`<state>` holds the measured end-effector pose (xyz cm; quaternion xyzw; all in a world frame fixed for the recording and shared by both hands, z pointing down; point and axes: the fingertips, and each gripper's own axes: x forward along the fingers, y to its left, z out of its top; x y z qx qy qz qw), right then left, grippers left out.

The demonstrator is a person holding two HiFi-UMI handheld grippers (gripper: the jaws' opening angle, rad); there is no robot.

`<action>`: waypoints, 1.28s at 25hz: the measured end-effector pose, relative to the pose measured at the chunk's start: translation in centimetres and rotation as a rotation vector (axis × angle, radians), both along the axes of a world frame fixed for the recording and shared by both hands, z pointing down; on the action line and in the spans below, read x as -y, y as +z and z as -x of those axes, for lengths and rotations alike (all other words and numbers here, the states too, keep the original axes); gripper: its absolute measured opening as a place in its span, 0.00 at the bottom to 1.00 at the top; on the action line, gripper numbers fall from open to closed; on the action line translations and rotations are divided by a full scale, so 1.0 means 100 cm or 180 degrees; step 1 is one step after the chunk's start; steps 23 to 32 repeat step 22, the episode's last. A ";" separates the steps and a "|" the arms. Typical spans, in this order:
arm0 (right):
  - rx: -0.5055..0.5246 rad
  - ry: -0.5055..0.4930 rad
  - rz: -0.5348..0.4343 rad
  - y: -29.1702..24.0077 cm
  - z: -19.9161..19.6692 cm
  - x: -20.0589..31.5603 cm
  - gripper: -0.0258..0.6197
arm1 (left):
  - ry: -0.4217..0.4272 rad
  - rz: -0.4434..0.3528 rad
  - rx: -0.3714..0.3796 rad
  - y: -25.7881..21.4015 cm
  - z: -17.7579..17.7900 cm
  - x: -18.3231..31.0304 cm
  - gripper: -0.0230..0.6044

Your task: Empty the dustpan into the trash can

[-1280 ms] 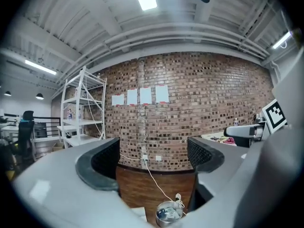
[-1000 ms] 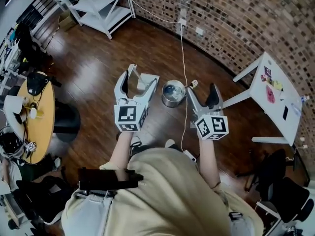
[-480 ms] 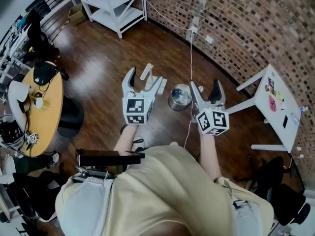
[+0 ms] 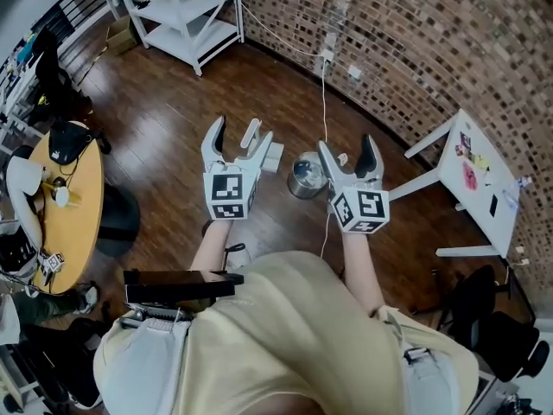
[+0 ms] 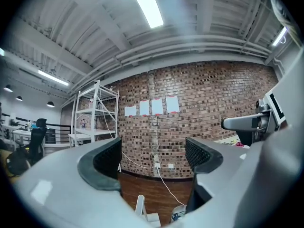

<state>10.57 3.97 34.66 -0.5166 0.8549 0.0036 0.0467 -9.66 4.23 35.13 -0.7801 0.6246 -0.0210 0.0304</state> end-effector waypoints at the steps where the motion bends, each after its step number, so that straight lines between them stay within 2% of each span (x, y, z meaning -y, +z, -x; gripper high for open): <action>1: -0.0007 0.0011 -0.0009 -0.001 0.001 0.001 0.73 | 0.0013 -0.0011 0.0008 -0.001 0.000 0.001 0.70; 7: -0.0007 0.0100 -0.0069 -0.005 -0.007 0.002 0.73 | 0.0096 -0.0048 -0.0038 -0.005 -0.006 0.006 0.70; 12: -0.0009 0.0096 -0.0031 -0.001 -0.011 -0.002 0.73 | 0.0150 0.0014 -0.0072 -0.007 -0.020 0.011 0.69; 16: -0.0026 0.0080 -0.0013 0.002 -0.011 -0.007 0.73 | 0.0177 0.0117 -0.0090 0.009 -0.027 0.012 0.69; 32: -0.0030 0.0125 -0.0020 0.004 -0.017 -0.008 0.73 | 0.0179 0.0076 -0.0054 0.014 -0.024 0.009 0.70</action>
